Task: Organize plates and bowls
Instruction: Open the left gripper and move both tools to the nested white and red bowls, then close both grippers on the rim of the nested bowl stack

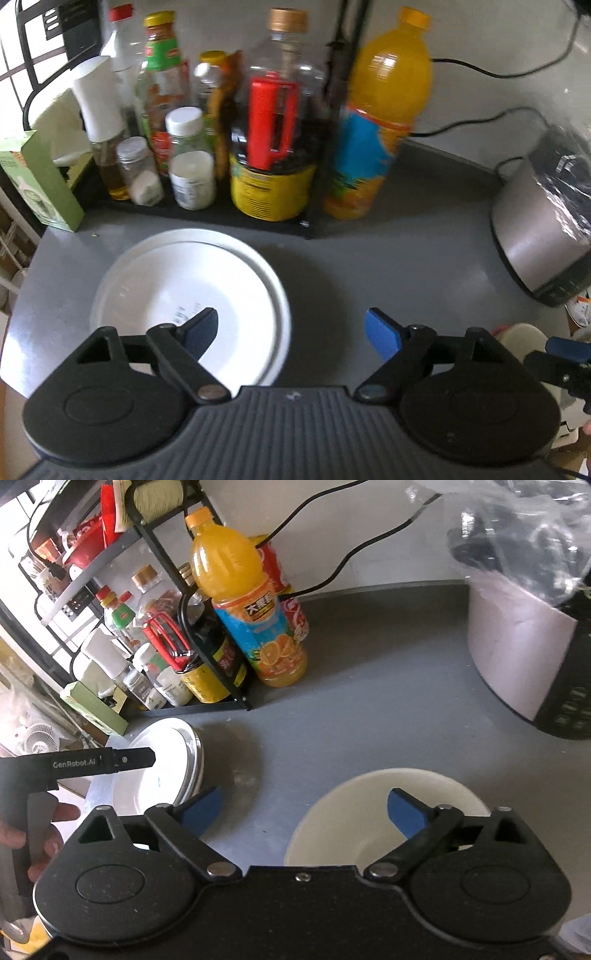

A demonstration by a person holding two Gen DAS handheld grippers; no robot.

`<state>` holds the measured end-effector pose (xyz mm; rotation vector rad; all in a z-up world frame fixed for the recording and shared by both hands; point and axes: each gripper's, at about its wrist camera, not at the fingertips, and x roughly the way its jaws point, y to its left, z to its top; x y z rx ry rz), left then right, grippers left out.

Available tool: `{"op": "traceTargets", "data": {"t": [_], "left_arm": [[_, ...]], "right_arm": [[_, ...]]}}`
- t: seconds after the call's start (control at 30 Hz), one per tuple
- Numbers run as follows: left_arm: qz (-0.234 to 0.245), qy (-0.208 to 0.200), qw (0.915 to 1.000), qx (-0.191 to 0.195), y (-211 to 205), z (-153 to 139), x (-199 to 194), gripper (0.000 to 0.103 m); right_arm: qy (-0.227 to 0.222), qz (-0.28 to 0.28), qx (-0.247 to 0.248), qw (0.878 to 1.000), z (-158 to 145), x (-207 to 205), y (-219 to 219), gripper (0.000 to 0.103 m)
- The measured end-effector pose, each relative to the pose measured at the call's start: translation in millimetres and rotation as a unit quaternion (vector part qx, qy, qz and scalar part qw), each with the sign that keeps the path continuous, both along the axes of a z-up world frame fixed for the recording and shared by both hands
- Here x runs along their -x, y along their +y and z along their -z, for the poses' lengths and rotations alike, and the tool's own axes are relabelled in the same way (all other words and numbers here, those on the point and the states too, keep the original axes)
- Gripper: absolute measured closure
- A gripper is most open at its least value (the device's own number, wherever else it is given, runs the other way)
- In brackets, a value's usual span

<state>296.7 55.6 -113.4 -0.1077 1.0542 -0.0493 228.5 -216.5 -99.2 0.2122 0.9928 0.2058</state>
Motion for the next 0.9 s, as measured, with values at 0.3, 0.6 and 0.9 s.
{"op": "traceTargets", "data": {"t": [0.3,0.6,0.9], "left_arm": [[0.021,-0.009,0.9993,0.031,-56,-2,28,0.004],[0.016,-0.005,0.9993,0.034,-102,-5,42,0.004],[0.002,0.009,0.9987,0.050,-121,5,49,0.004]], "right_arm": [[-0.028,0.002,-0.012,1.000,-4,26,-41,0.000],[-0.031,-0.003,-0.006,0.999,-3,42,-84,0.000],[-0.016,0.008,0.021,1.000,8,49,-112,0.001]]}}
